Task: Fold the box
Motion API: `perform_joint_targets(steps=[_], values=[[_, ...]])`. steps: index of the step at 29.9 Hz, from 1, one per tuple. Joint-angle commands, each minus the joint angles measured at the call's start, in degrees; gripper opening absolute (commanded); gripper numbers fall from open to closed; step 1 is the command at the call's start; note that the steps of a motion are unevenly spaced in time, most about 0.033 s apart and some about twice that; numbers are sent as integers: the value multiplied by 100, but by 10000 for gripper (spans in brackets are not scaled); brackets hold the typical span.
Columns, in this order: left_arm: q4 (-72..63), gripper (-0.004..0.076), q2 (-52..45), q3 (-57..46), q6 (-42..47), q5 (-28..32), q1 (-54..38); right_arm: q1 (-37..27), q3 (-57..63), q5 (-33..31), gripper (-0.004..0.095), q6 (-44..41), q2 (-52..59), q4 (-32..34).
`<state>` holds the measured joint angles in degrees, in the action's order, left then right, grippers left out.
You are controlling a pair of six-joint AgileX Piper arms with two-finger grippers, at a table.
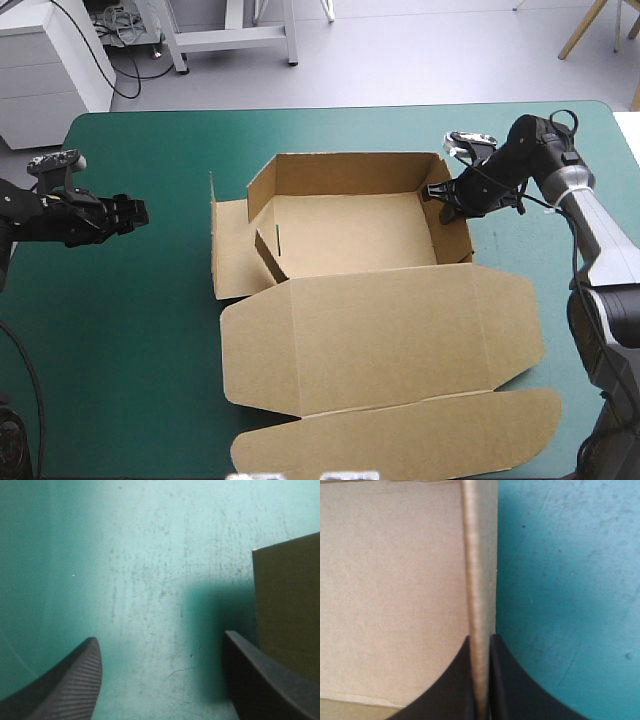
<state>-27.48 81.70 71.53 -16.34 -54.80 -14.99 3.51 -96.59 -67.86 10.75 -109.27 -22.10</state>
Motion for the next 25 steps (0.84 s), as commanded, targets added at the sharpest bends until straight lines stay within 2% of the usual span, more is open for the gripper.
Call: perform_joint_targets(steps=[1, 5, 11, 15, 20, 25], values=[[-591, 498, -87, 177, -231, 18, -1, -217, -179, -110, -19, 299, 526, -840], [-1202, 498, 15, 177, -574, -211, 7, -393, -179, -110, -19, 507, 712, -1608], [-2561, 498, 86, 177, -1122, -483, 7, -332, -179, -110, -19, 612, 798, -1999], [-3275, 498, 86, 177, -1435, -782, 7, -281, -179, -70, -19, 697, 798, -2034], [-3777, 498, 86, 177, -1589, -1196, 7, -260, -179, 342, -19, 681, 798, -1996], [-4086, 497, 86, 177, -1589, -1474, 7, 115, -179, 855, -19, 429, 798, -1387]])
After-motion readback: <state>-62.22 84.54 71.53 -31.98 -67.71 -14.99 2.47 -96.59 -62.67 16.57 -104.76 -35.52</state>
